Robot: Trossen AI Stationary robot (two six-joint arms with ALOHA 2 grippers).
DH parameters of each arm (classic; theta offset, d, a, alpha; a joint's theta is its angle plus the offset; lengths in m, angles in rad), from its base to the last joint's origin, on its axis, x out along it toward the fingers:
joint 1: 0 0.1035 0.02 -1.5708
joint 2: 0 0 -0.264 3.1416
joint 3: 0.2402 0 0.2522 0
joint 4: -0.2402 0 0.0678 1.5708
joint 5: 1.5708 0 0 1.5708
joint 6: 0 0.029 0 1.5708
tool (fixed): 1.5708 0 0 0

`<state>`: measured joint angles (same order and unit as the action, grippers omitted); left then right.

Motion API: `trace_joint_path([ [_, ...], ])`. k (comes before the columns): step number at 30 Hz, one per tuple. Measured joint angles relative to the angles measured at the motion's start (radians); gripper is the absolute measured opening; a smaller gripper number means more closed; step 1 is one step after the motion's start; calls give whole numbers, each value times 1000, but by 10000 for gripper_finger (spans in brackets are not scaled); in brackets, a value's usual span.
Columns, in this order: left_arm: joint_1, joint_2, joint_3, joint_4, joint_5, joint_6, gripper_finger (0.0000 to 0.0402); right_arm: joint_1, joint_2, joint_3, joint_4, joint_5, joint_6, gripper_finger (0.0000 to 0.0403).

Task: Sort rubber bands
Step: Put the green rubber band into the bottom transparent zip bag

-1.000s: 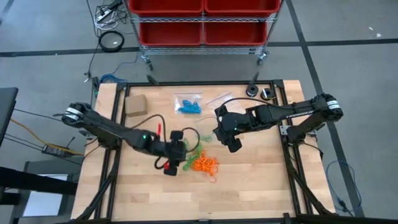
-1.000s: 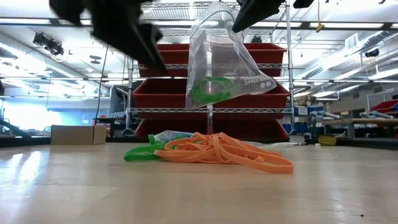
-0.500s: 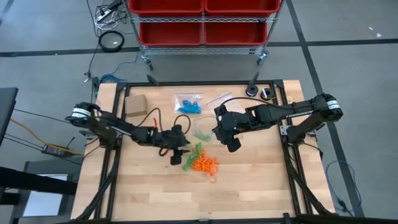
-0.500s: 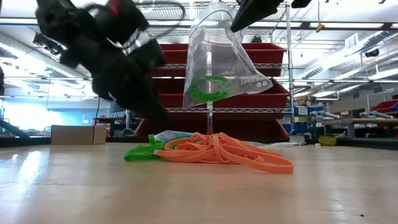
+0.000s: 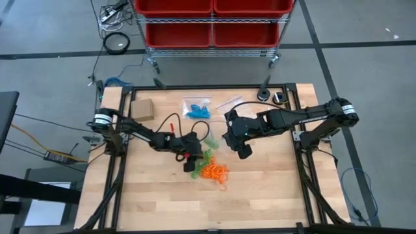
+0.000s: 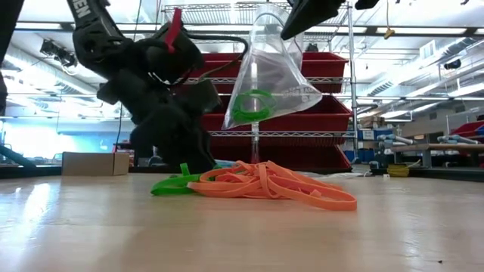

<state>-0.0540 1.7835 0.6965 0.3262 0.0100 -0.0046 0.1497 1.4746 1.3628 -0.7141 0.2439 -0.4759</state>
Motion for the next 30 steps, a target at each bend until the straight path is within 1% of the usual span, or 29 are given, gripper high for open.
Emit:
trace_joint_path([
  [1,0,-10,6,-37,9,16,44,0,0,0,0,0,0,0],
  [2,1,-25,15,-79,14,26,23,0,0,0,0,0,0,0],
  [3,0,-46,25,-134,14,34,16,0,0,0,0,0,0,0],
  [7,-7,-139,80,-392,-24,79,9,0,0,0,0,-3,0,0],
  [10,-25,-237,135,-505,-65,106,5,0,0,0,3,-3,-1,0],
  [13,-41,-324,189,-570,-98,132,5,-1,0,0,6,-3,-4,0],
  [18,-54,-442,284,-600,-107,167,4,0,0,0,4,-3,-4,0],
  [23,-56,-459,327,-691,-92,159,3,0,0,0,1,-3,-3,0],
  [27,-58,-422,326,-740,-71,129,5,0,0,0,2,-3,0,0],
  [30,-76,-384,311,-708,-71,125,5,0,0,0,3,-3,0,0],
])
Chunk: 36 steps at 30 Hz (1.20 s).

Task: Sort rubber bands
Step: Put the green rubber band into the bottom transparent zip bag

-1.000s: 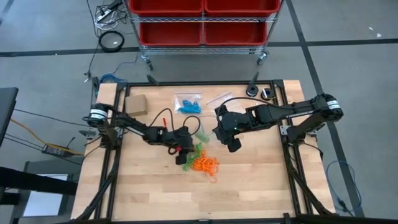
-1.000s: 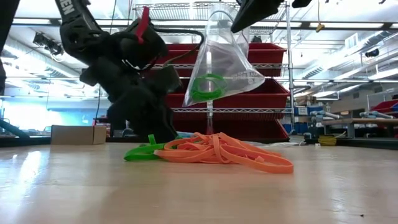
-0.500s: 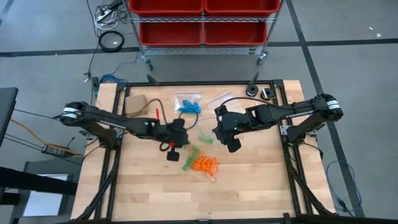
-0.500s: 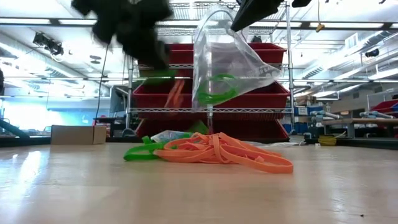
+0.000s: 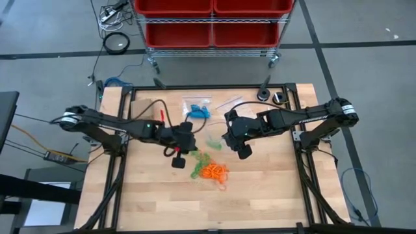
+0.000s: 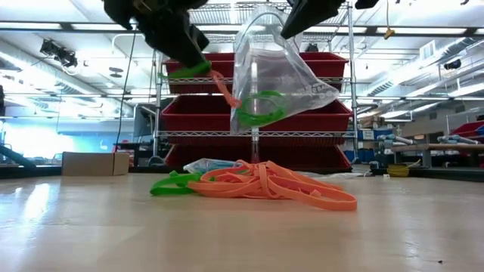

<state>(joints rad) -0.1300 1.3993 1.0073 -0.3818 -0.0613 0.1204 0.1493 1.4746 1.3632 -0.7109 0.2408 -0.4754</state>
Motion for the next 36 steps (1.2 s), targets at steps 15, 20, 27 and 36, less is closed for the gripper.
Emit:
trace_joint_path([
  [15,-23,224,-248,259,8,-130,7,1,0,0,-4,0,4,0],
  [20,-23,226,-363,433,8,-213,17,1,0,0,-4,0,4,0],
  [27,-24,225,-403,500,8,-255,57,0,0,0,-1,-2,3,0],
  [36,-24,227,-403,476,-10,-237,76,0,0,0,-5,-3,11,0],
])
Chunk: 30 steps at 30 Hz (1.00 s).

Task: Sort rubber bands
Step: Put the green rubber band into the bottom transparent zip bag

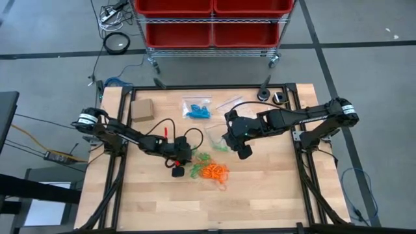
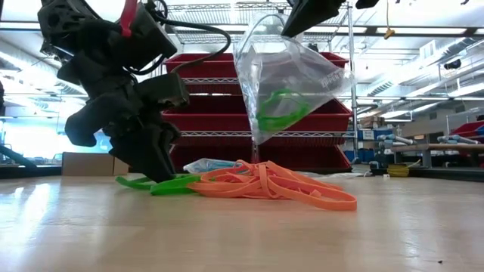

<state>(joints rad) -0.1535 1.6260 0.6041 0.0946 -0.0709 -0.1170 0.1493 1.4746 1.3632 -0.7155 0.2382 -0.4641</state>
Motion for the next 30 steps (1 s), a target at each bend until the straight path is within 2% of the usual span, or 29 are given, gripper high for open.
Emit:
trace_joint_path([
  [6,-7,-5,0,-6,-12,-7,84,0,0,0,0,-2,0,0],
  [17,-28,-46,-3,-91,-65,-38,140,0,0,0,0,-3,0,0],
  [22,-31,-72,-3,-152,-64,-52,143,0,0,0,1,-3,0,0],
  [25,-42,-76,-2,-182,-60,-62,117,0,0,0,1,-3,0,0],
  [28,-69,-76,-3,-177,-71,-37,41,-1,0,0,5,-3,0,0],
  [30,-85,-76,-4,-158,-86,-21,14,0,0,0,4,-3,0,0],
])
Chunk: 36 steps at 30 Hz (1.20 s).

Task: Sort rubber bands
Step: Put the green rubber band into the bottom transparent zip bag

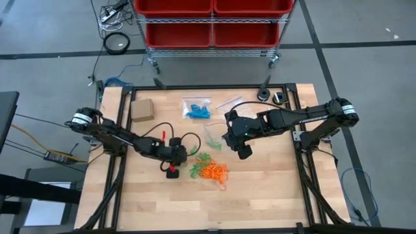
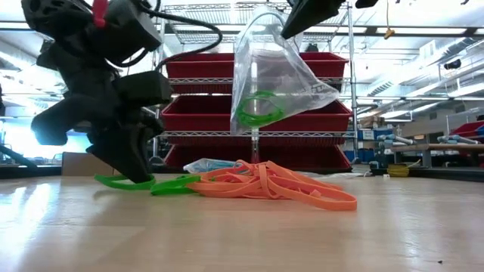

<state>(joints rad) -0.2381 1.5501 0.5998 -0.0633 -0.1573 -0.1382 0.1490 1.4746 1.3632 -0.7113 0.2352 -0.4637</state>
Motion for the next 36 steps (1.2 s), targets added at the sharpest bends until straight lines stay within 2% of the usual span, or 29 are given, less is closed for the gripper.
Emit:
trace_joint_path([
  [3,-18,-11,13,-24,-49,6,6,0,0,0,0,0,0,0],
  [7,-34,-84,84,-151,-148,25,4,0,0,0,0,0,0,0],
  [12,-58,-230,236,-293,-448,116,3,0,0,0,0,-1,0,0],
  [15,-62,-316,329,-201,-618,257,4,0,0,0,6,-2,0,0],
  [17,-56,-353,375,-69,-653,389,4,0,0,0,14,-2,-1,0],
  [20,-24,-366,427,120,-587,563,4,0,0,0,26,-2,-5,0],
  [22,9,-362,457,182,-522,621,4,0,0,0,29,-2,-8,0],
  [27,108,-285,509,226,-362,623,5,0,0,0,30,-3,-8,0],
  [36,175,-131,553,249,-234,575,5,0,0,0,29,-3,-9,0],
])
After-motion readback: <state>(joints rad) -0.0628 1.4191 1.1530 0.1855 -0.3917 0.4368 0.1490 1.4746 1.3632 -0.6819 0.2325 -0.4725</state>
